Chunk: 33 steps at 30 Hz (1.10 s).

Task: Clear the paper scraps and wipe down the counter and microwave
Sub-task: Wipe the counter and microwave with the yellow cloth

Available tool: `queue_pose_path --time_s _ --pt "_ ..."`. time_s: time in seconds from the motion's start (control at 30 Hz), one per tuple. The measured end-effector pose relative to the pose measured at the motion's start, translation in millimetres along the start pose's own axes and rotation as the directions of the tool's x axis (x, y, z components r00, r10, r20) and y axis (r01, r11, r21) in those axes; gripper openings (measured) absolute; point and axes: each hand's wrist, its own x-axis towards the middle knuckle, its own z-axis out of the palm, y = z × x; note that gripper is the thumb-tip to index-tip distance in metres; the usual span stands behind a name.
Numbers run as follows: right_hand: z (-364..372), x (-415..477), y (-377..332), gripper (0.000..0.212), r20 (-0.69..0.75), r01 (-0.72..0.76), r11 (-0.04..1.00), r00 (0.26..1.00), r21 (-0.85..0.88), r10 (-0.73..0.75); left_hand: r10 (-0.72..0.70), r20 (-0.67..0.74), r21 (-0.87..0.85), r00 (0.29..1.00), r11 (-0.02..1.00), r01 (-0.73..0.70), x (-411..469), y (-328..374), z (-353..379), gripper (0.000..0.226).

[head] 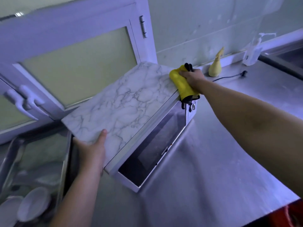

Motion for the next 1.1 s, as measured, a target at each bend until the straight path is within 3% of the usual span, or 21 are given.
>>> queue_pose_path --time_s 0.17,0.43,0.53,0.67,0.9,1.0,1.1 --pt "-4.5 -27.7 6.8 0.045 -0.071 0.003 0.999 0.998 0.037 0.000 0.012 0.086 -0.062 0.996 0.998 -0.007 4.8 4.4 -12.8 0.071" --pt "-12.0 -114.4 47.4 0.027 -0.318 -0.018 0.999 0.948 0.039 0.029 -0.033 0.311 0.009 0.950 0.999 0.032 40.0 1.4 -50.3 0.076" --pt "-14.9 -128.8 56.2 0.027 -0.358 -0.017 0.997 0.933 0.078 0.044 -0.029 0.349 0.000 0.937 1.000 0.031 34.4 6.4 -52.9 0.063" --pt "-18.9 -117.6 58.0 0.033 -0.320 0.033 0.990 0.947 0.138 0.013 -0.022 0.313 -0.040 0.950 0.999 0.036 10.3 8.4 -53.4 0.056" --pt "-53.3 -71.2 53.9 0.029 -0.149 0.074 0.985 0.987 0.155 -0.050 0.000 0.057 -0.079 0.998 0.997 0.004 -83.0 0.7 -30.8 0.055" --pt "-57.8 -63.2 53.6 0.025 -0.243 0.063 0.989 0.970 0.132 -0.029 0.064 -0.047 0.041 0.997 0.997 -0.062 -120.2 7.0 -16.0 0.067" --pt "-59.5 -83.6 71.3 0.028 -0.358 0.125 0.955 0.933 0.269 -0.021 0.302 0.022 0.413 0.953 0.865 -0.284 -150.2 21.5 -7.6 0.067"
